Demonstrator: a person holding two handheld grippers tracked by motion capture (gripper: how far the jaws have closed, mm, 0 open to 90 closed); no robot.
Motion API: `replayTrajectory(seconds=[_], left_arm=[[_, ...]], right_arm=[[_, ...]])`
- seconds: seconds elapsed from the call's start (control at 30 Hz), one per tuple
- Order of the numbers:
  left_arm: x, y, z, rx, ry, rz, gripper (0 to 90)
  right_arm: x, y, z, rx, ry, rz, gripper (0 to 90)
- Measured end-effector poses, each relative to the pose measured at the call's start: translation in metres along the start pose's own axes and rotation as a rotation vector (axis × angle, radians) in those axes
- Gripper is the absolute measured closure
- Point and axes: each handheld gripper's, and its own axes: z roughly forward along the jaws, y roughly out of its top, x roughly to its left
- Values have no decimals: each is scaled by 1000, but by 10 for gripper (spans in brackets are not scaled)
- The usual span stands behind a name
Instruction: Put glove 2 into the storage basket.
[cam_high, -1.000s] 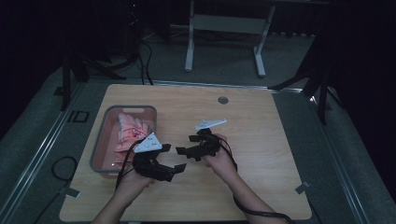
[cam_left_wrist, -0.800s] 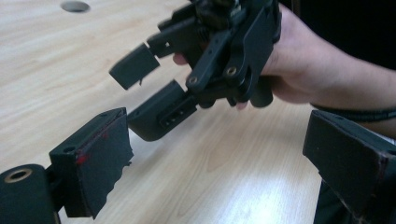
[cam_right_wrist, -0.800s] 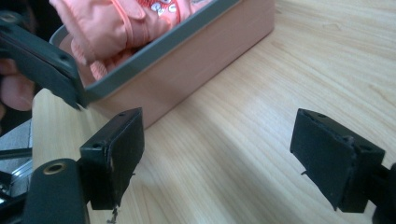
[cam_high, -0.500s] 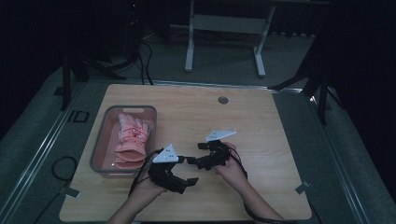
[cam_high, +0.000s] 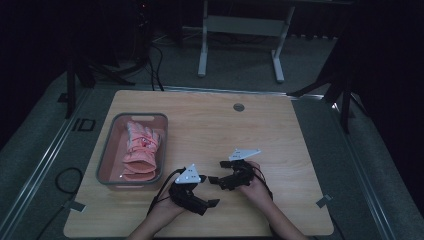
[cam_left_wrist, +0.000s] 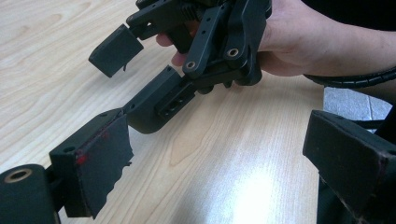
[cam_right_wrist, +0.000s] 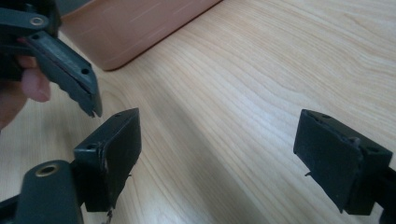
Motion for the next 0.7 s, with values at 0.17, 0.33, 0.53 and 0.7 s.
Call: replayTrajectory(seconds=[0.17, 0.33, 0.53, 0.7], left_arm=[[0, -7, 10, 13, -5, 16, 79], [0, -12, 14, 22, -17, 25, 79], [-1, -18, 17, 30, -28, 23, 79], [-3, -21, 19, 37, -31, 34, 79]], right_arm=[[-2, -11, -2, -2, -2, -27, 146], [-3, -20, -3, 6, -20, -33, 145], [-2, -22, -5, 0, -33, -50, 145], [-3, -23, -5, -3, -34, -46, 144]])
